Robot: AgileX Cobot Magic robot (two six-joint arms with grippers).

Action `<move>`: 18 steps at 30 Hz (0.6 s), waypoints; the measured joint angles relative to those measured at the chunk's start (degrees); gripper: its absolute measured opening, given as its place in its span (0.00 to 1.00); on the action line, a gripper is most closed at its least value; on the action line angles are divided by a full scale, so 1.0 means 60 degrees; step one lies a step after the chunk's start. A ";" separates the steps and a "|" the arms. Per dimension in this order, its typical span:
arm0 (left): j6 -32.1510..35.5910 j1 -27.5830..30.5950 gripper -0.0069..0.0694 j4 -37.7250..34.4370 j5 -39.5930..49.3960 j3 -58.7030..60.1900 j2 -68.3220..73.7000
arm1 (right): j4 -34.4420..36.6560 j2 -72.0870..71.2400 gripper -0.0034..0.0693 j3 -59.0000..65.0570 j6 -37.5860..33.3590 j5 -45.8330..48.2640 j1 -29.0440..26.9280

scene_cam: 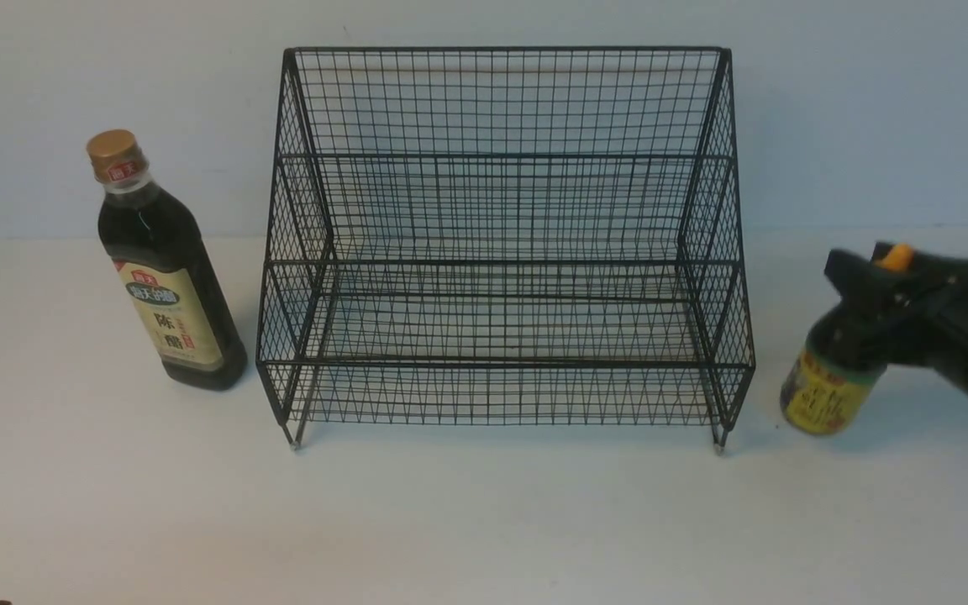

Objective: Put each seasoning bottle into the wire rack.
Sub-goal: Use the right arm to put the condiment bottle back on the shelf

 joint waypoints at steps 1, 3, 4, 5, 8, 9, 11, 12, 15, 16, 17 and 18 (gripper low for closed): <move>0.0000 0.0000 0.08 0.0000 0.0000 0.0000 0.0000 | -0.0087 -0.0411 0.43 -0.0184 0.0110 0.0213 0.0007; 0.0000 0.0000 0.08 0.0000 0.0000 0.0000 0.0000 | -0.0349 -0.0928 0.43 -0.0619 0.0449 0.0701 0.0007; 0.0000 0.0000 0.08 0.0000 0.0000 0.0000 0.0000 | -0.0706 -0.1335 0.43 -0.1008 0.0874 0.1055 0.0007; 0.0000 0.0000 0.08 0.0000 0.0000 0.0000 0.0000 | -0.0991 -0.1490 0.43 -0.1187 0.1096 0.1277 0.0007; 0.0000 0.0000 0.08 0.0000 0.0000 0.0000 0.0000 | -0.2473 -0.2034 0.43 -0.2131 0.2568 0.1843 0.0007; 0.0000 0.0000 0.08 0.0000 0.0000 0.0000 0.0000 | -0.3089 -0.2126 0.43 -0.2517 0.3383 0.1916 0.0007; 0.0000 0.0000 0.08 0.0000 0.0000 0.0000 0.0000 | -0.4203 -0.2182 0.43 -0.2975 0.4655 0.1916 0.0007; 0.0000 0.0000 0.08 0.0000 0.0000 0.0000 0.0000 | -0.4968 -0.2182 0.43 -0.3216 0.5483 0.1888 0.0051; 0.0000 0.0000 0.08 0.0000 0.0000 0.0000 0.0000 | -0.7161 -0.2159 0.43 -0.3703 0.7535 0.1678 0.0302; 0.0000 0.0000 0.08 0.0000 0.0000 0.0000 0.0000 | -0.7871 -0.2112 0.43 -0.3815 0.8088 0.1582 0.0413; 0.0000 0.0000 0.08 0.0000 0.0000 0.0000 0.0000 | -0.8699 -0.1962 0.43 -0.4010 0.8648 0.1419 0.0636; 0.0000 0.0000 0.08 0.0000 0.0000 0.0000 0.0000 | -0.8988 -0.1889 0.43 -0.4073 0.8810 0.1335 0.0772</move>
